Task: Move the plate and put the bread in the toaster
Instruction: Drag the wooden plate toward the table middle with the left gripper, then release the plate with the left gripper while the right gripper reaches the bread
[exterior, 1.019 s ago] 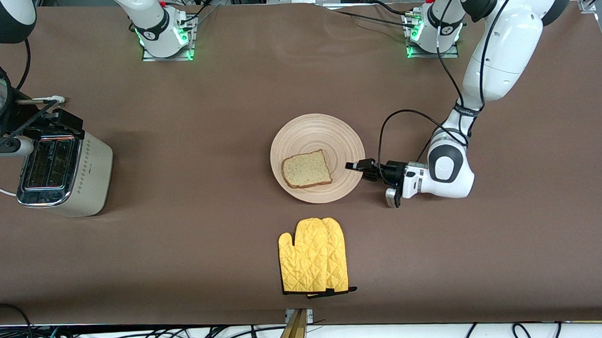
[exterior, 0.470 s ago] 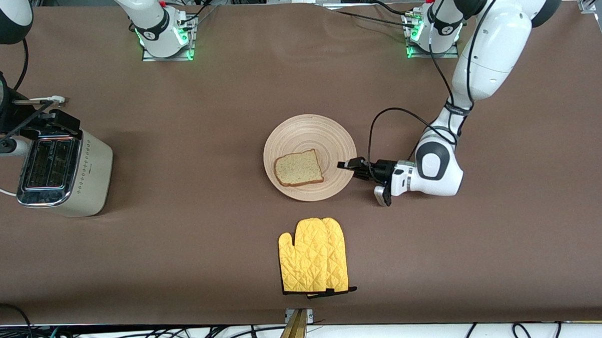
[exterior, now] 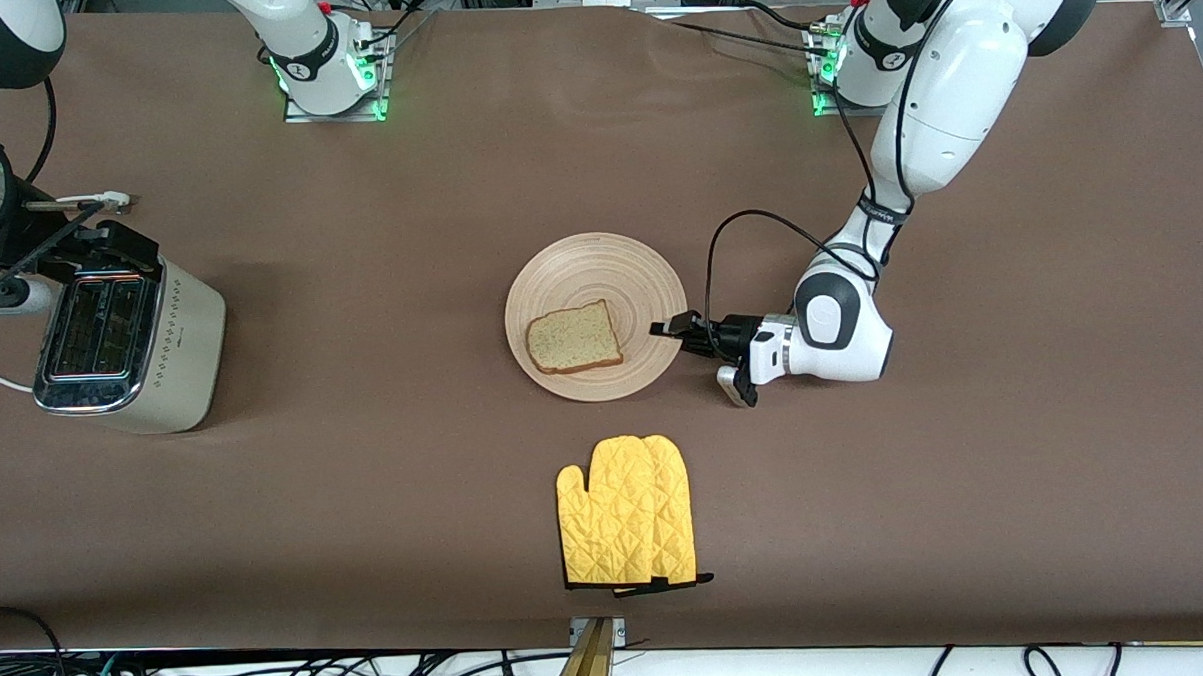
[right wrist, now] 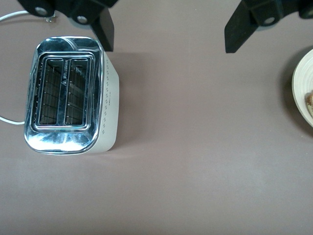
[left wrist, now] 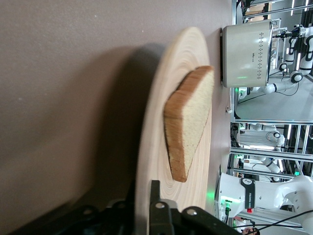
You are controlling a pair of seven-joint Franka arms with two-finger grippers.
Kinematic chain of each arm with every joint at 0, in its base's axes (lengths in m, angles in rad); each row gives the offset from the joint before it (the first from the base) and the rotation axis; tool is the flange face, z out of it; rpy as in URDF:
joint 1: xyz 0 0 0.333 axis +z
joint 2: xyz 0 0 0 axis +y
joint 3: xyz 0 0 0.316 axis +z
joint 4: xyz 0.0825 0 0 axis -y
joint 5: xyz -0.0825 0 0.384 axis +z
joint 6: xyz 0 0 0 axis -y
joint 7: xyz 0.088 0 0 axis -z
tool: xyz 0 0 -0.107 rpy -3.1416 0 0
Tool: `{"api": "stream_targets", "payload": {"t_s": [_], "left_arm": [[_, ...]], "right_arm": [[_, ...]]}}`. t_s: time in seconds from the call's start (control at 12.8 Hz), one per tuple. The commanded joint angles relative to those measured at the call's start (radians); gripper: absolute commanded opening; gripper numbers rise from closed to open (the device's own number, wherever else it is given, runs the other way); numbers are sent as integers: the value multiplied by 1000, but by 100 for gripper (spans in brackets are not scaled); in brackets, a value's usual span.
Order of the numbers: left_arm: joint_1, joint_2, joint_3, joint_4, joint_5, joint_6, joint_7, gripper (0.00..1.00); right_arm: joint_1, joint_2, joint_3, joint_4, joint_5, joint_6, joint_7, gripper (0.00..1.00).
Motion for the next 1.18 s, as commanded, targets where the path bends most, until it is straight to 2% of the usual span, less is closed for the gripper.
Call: {"api": "stream_targets", "payload": {"t_s": [0.0,0.16,0.31,0.39,0.71,0.94,1.1], "left_arm": [[6,-32,4,-28,-34,-5,20,100],[22,-55,10,-43,-25,-10,14,100],[66,-125,13,-86,-8,-13,14,100],[94,-165,19,-89,82,-14,12,100],[229,-291,22,-69,615,-43,-18,100],[284,-327,25,23,904,-112,-49,100],[290,-395,27,37,1041,-163,-157,100]], "right_arm": [[-9,4,2,13,5,-1,-11,100],[-10,4,2,13,3,-4,-13,100],[-9,13,2,12,3,-9,-14,100],[-9,13,2,12,3,-9,-14,100],[5,32,12,9,17,7,-13,100],[57,49,20,9,22,28,0,100],[85,70,20,9,78,31,1,100]]}}
